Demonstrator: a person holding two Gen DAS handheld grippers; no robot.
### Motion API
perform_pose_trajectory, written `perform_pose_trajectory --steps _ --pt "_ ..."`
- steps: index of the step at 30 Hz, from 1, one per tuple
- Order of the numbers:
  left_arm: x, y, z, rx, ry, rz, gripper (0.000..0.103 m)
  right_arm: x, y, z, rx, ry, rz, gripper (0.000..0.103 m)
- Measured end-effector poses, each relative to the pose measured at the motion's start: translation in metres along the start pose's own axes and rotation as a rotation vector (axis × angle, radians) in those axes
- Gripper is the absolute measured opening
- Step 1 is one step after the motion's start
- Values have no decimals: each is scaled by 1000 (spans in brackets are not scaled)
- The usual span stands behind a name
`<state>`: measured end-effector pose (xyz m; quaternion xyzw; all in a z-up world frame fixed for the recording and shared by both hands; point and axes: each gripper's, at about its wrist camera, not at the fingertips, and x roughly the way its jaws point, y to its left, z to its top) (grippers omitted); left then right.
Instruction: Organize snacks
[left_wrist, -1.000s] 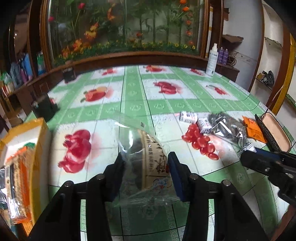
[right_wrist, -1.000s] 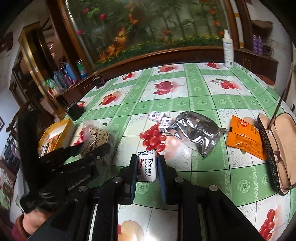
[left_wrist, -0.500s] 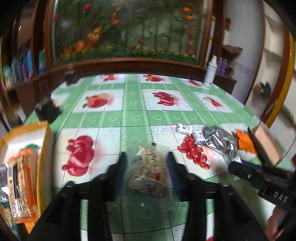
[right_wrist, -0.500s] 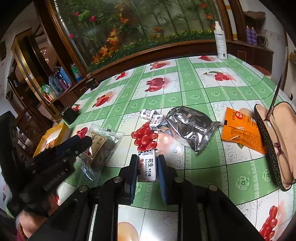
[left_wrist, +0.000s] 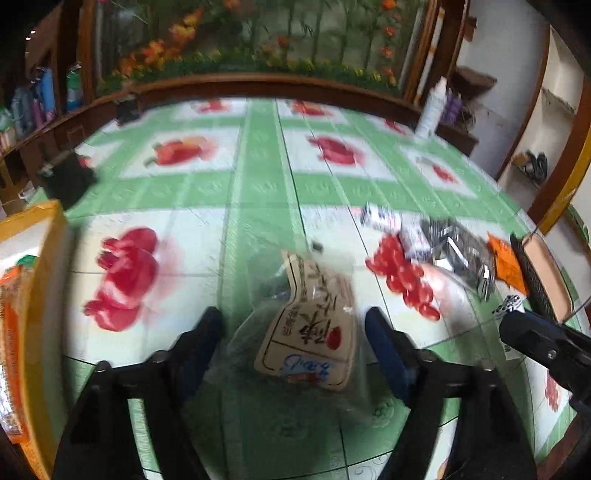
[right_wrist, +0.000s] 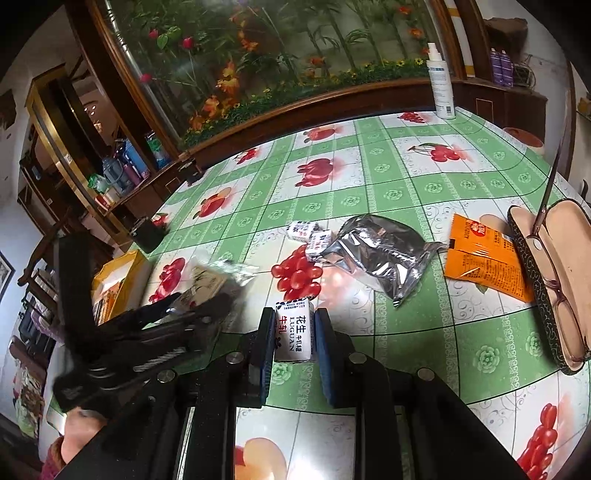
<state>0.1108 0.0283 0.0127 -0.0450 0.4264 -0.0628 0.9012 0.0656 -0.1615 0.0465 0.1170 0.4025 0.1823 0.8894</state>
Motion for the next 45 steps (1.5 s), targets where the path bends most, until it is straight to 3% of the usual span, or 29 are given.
perform_pose_trajectory --steps 7,14,15,16,17,19,24,26,27,28,30,37,44,45 --pt "-8 -3 -3 10 -29 9 59 4 4 -1 -15 6 -8 23" --pt "-40 -28 -6 126 -176 82 54 5 1 0 -13 -2 -34 23" --pt "-44 -31 -6 146 -197 95 51 6 1 -1 -12 1 -38 23" --pt "-47 -34 -7 162 -217 115 39 6 0 -1 -10 4 -38 23" --pt "-49 -38 -7 177 -226 120 39 6 1 -1 -11 6 -39 23" --pt "-51 -41 -7 192 -235 120 26 6 2 -1 -20 3 -46 23" --pt "-44 -45 -8 211 -201 131 26 8 1 -2 -18 10 -52 23" --pt "-40 -42 -8 199 -182 136 29 7 0 -1 -16 8 -51 23" --pt "-39 -40 -8 191 -175 140 38 6 0 -1 -14 6 -49 23" --pt "-37 -39 -8 185 -168 137 58 5 0 -1 -12 4 -48 23" --pt "-35 -33 -5 150 -154 118 80 5 -1 0 -9 3 -46 23" --pt "-24 -7 2 16 -80 19 80 3 -4 1 7 -2 -35 23" --pt "-2 -17 -3 55 -3 10 79 3 0 0 -3 1 -23 23" --pt "1 -18 -4 58 18 3 71 3 0 0 -6 1 -23 23"
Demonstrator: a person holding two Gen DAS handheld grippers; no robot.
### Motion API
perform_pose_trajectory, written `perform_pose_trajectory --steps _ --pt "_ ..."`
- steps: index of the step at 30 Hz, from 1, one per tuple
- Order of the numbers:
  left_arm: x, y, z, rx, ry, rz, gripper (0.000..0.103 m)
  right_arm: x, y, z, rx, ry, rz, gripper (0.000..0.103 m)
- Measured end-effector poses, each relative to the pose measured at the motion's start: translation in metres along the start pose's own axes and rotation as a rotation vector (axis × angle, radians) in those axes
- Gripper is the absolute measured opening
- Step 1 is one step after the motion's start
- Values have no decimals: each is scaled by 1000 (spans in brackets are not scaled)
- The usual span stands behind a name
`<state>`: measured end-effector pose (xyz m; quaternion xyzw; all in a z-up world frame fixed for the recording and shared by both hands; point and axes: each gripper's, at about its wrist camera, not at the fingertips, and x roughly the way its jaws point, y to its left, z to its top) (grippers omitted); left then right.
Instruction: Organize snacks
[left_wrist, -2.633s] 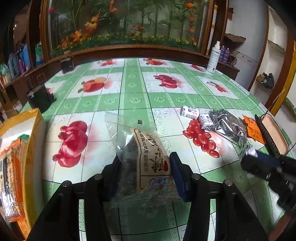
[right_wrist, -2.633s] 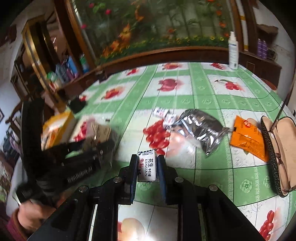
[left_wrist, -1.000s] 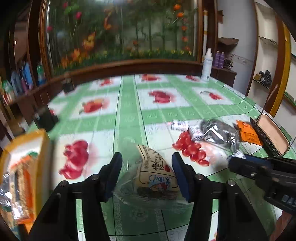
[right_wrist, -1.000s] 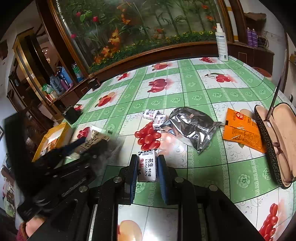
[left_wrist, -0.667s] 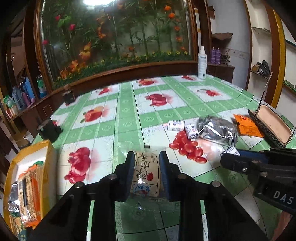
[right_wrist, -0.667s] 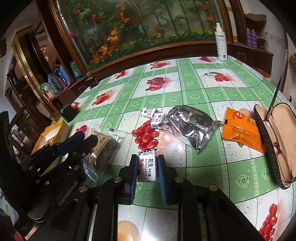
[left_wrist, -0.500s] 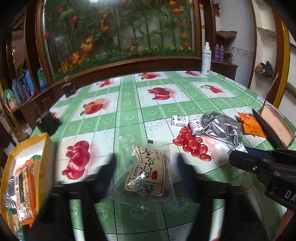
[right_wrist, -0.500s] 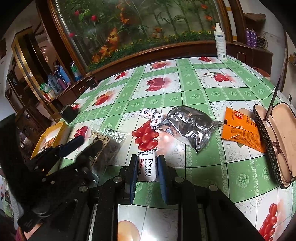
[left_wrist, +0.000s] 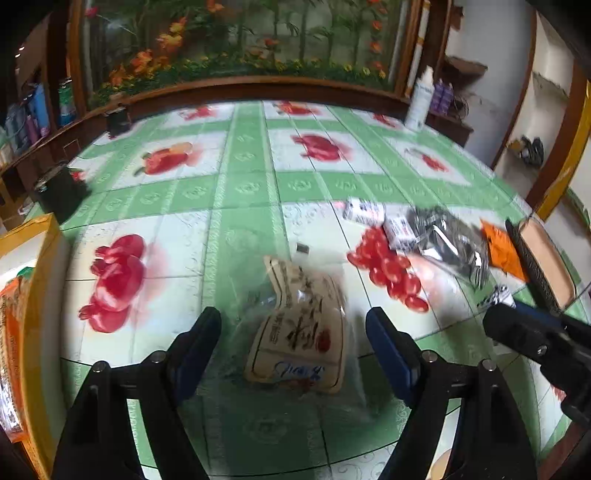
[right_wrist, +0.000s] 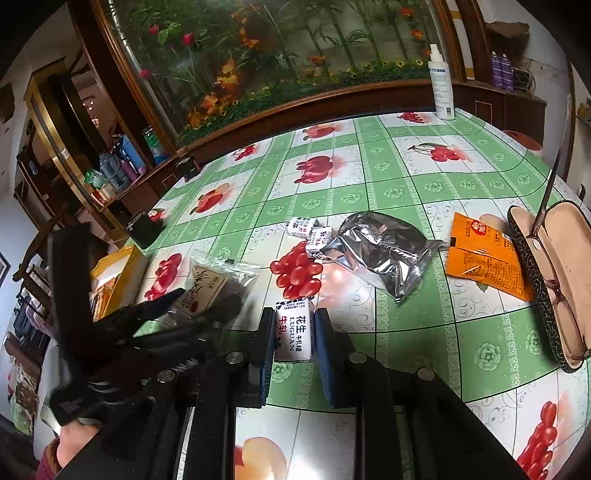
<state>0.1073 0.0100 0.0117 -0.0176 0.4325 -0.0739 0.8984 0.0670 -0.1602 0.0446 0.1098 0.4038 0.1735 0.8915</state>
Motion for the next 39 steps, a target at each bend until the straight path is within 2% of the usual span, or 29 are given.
perform_pose_trajectory --steps 4,12,21,22,23,24,27,30,32,33,35,36,37,39 --pt "0 -1 0 12 -3 34 62 2 1 -1 -2 6 1 23" --pt "-9 -15 -6 68 -30 80 58 3 4 -2 -9 8 -4 23" --pt "-37 -22 -7 106 -185 184 58 3 5 -2 -13 6 -9 23" --pt "-39 -23 -6 109 -199 191 54 3 5 -2 -16 4 -10 23" --pt "-42 -24 -6 113 -213 199 35 3 5 -2 -17 4 -11 23" --pt "-44 -26 -5 122 -220 211 2 3 5 -2 -16 6 -11 23" --pt "-46 -26 -4 130 -232 221 4 3 5 -2 -14 9 -13 23" --pt "-40 -25 -4 131 -198 219 4 3 5 -2 -14 11 -16 23" --pt "-35 -26 -4 137 -183 222 8 3 5 -3 -13 10 -16 23" --pt "-34 -26 -4 143 -185 234 15 3 5 -3 -14 9 -15 23" --pt "-32 -26 -4 142 -181 247 52 4 5 -2 -13 11 -15 23" --pt "-28 -24 -3 135 -161 241 83 4 5 -3 -13 12 -15 23" --pt "-26 -22 -3 123 -150 239 88 4 6 -3 -14 13 -15 23" --pt "-23 -11 0 63 -119 187 88 4 6 -3 -15 12 -15 23"
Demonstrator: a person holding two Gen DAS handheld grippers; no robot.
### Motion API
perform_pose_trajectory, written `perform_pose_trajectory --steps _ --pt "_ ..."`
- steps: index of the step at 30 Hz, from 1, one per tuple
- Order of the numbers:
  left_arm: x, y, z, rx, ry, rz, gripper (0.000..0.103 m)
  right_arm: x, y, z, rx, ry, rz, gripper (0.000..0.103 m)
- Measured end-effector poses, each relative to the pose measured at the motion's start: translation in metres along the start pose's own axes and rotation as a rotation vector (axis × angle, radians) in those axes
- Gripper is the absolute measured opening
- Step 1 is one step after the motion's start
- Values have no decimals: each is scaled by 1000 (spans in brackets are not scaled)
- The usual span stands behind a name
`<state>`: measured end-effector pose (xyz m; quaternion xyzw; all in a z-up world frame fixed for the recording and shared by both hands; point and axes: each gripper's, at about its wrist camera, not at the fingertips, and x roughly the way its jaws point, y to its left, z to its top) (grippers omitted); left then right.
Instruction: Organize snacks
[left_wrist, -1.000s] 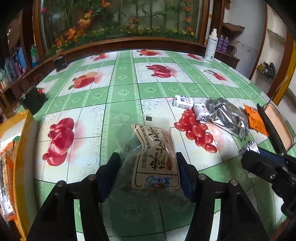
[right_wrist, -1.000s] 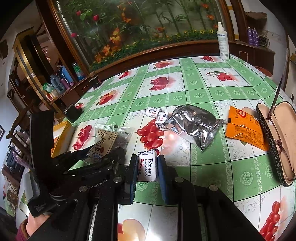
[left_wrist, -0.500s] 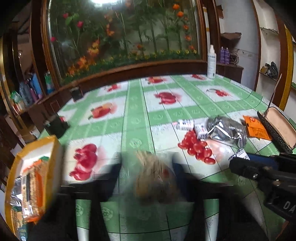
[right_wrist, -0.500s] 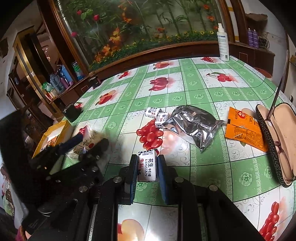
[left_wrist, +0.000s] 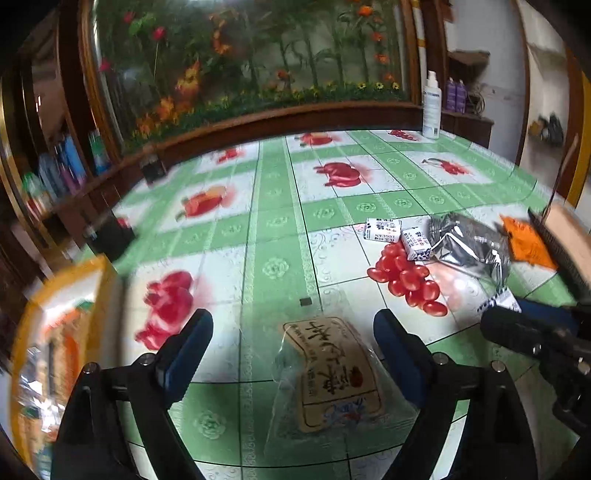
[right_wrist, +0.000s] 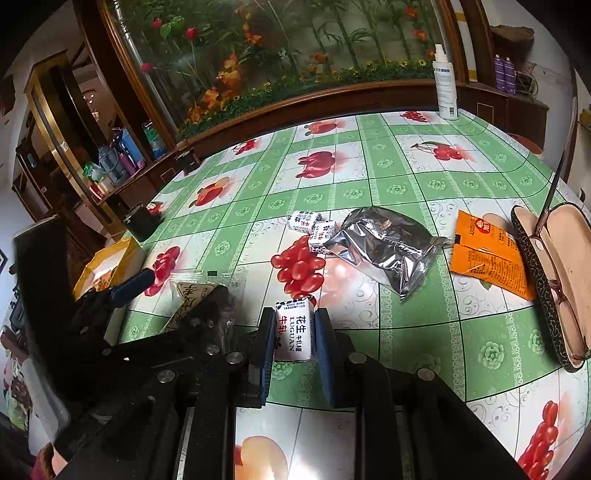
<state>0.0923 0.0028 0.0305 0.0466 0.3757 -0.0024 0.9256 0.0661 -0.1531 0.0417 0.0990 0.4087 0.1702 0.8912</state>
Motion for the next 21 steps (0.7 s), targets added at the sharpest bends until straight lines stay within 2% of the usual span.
perform_pose_trajectory --steps 4,6,8,9,10,17,21 --pt "16 21 -2 -116 84 -97 88 -1 -1 1 6 -4 3 23" --pt "23 24 -2 -135 106 -120 88 -2 -1 0 5 -5 4 23" --pt "27 21 -4 -122 123 -148 77 -2 0 0 3 -5 6 23" --pt "25 18 -4 -115 113 -160 59 -2 0 0 3 -5 8 23" --pt "22 14 -4 -97 114 -159 57 -2 1 0 1 -5 10 23" --pt "10 3 -8 -65 105 -199 51 -2 0 0 3 -4 10 23" --pt "10 4 -7 -84 107 -220 50 -2 0 0 4 -7 12 23"
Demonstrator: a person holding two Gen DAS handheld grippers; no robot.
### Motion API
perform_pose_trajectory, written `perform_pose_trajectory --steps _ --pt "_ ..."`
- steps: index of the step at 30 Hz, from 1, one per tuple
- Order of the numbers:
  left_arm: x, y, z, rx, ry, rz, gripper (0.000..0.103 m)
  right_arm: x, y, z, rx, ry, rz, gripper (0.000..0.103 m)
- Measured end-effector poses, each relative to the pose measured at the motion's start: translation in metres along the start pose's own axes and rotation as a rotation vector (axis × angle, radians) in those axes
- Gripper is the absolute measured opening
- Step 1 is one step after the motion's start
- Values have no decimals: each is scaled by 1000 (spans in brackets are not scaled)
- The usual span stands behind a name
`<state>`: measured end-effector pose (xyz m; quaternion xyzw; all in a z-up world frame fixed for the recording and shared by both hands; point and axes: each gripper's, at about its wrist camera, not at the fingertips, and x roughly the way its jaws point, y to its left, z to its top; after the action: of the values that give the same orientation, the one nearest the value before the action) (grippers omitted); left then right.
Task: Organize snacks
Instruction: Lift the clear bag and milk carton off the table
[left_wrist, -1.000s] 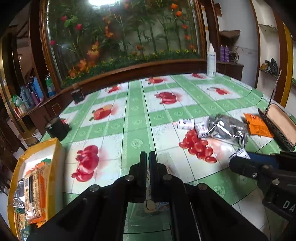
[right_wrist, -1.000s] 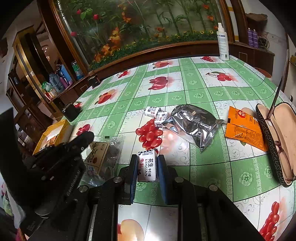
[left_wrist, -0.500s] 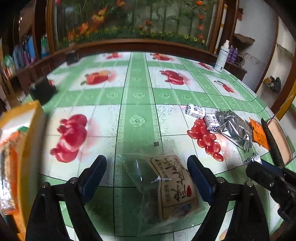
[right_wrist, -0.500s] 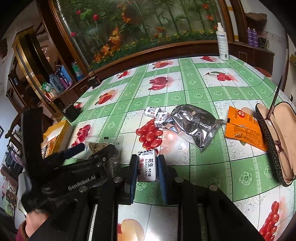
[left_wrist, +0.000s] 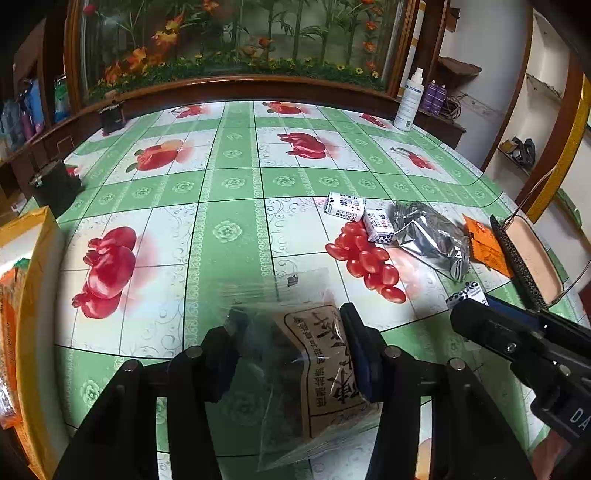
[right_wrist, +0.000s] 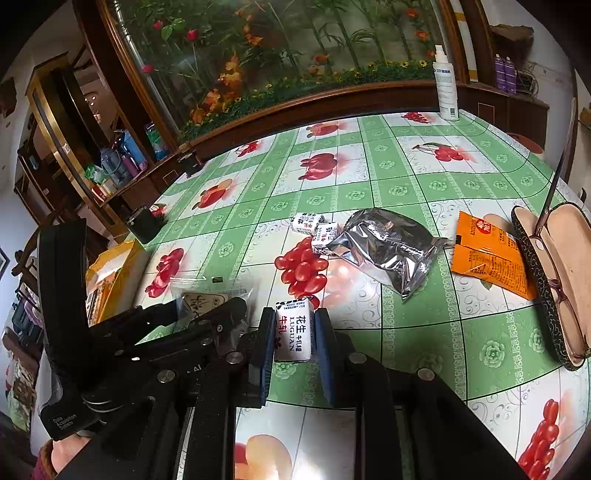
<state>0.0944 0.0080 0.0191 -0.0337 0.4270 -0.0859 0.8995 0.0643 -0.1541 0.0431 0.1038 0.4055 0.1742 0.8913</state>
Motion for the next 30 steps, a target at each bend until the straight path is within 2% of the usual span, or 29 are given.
perform_pose_trajectory --steps 8,11,15,17,19,21,24,26,27,30 --pt "-1 7 3 -31 14 -24 50 -1 0 0 0 -1 2 23" --pt "-2 7 2 -15 40 -19 53 -1 0 0 1 -2 2 23" --pt "-13 3 -2 7 76 -10 74 0 -2 1 10 -3 2 23" --pt "-20 0 -3 15 65 -1 74 -1 -5 2 17 -4 1 23" --pt "-21 -3 -6 27 78 6 82 -2 -7 2 25 -7 6 23" --pt "-16 -5 -12 31 116 36 82 -5 -7 3 27 -13 9 23" --pt "-12 -5 -18 23 145 22 81 -6 -6 3 25 -15 15 23" --pt "-10 -8 -19 34 134 33 73 -6 -4 3 21 -14 18 23" --pt "-10 -11 -20 48 120 38 62 -6 -3 3 17 -13 20 23" --pt "-10 -13 -20 58 91 31 57 -5 0 1 7 -9 23 23"
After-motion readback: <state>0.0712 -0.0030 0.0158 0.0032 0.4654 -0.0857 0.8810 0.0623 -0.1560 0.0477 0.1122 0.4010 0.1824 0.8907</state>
